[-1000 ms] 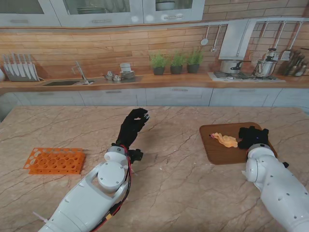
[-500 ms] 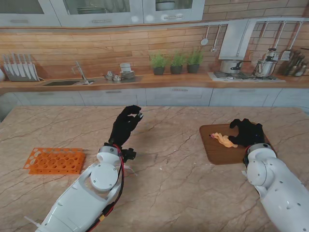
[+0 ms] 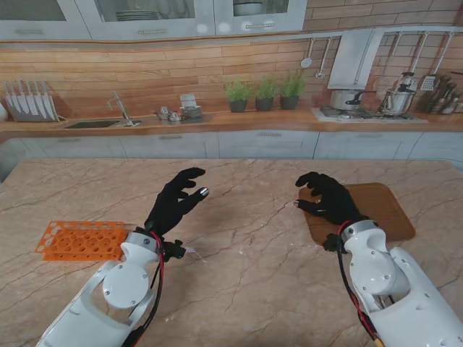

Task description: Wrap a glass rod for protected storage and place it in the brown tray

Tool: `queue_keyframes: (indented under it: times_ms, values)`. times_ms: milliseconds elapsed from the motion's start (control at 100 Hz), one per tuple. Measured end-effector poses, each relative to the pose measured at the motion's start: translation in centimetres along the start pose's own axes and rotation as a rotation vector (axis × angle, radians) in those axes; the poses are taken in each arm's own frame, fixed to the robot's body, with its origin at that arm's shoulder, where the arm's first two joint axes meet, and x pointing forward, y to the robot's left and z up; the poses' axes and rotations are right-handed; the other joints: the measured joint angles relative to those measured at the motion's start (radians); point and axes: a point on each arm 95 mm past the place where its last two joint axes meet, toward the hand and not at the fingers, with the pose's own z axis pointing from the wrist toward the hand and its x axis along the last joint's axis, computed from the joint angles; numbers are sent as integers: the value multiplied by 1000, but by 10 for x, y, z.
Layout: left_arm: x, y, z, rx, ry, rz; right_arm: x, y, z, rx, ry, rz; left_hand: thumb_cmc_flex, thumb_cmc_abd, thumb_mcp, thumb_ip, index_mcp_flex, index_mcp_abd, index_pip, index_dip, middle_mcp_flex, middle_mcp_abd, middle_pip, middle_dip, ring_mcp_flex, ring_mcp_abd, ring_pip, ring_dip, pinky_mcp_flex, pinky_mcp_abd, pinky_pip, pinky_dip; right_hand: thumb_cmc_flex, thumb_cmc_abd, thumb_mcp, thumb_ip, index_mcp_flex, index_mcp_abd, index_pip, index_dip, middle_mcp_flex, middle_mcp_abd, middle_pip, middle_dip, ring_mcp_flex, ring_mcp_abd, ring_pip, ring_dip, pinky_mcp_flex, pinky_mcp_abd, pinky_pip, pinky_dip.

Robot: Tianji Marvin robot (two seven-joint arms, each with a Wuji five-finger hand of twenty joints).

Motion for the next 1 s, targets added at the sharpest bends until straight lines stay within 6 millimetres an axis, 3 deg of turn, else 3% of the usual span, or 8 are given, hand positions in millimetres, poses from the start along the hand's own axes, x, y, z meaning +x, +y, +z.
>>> queue_keyframes:
  times_ms: [240,400,570,670,760,1000]
  values:
    - [1,-12,-37,-46,35,70,29,-26,-37,-13,71,173,22,-38,-84,0,-4,1,-67,-15,-21,10,-57,-23,-11,7,-90,-41,-13,14,-100,-1,-8,0,-77,0,-17,0,-34,-2,16,-9,-38,-13,16,0,-40,0,10,2,-74,0]
    - [-2,-15,-63,-83,37,144,40,-44,-64,9,125,248,51,-38,-109,0,5,1,-102,-25,-11,19,-90,-26,-11,17,-114,-61,-13,29,-139,-1,-9,1,-188,9,-39,-2,-77,-2,35,-14,-87,-25,27,3,-87,0,28,12,-130,22]
    - [-4,-14,-76,-93,54,99,45,-54,-76,22,143,347,63,-50,-116,0,15,1,-104,-25,15,27,-92,-26,-9,20,-115,-62,-7,39,-151,-1,-37,11,-270,8,-56,-3,-105,-2,35,-24,-116,-30,27,14,-121,0,45,18,-159,46]
    - [-3,-17,-83,-141,103,96,49,-57,-83,46,155,408,63,-113,-115,0,16,1,-116,-25,37,27,-96,-26,9,20,-136,-64,7,38,-177,-1,-46,11,-296,11,-64,-4,-120,-2,57,-29,-153,-39,43,23,-154,0,46,29,-184,58]
    - [-5,-20,-90,-180,118,85,56,-60,-90,125,197,420,37,-167,16,0,16,1,-130,-21,37,27,-105,-26,9,20,-151,-76,17,33,-229,21,-71,12,-306,11,-77,-13,-133,-2,57,-37,-164,-39,47,24,-160,0,48,29,-190,60]
    - [-13,-28,-114,-271,95,129,68,-62,-103,116,227,449,30,-179,57,0,29,1,-165,-13,53,27,-130,-36,21,22,-167,-89,44,34,-279,22,-71,12,-306,11,-76,-13,-141,-2,58,-37,-177,-39,47,24,-178,0,50,29,-209,72]
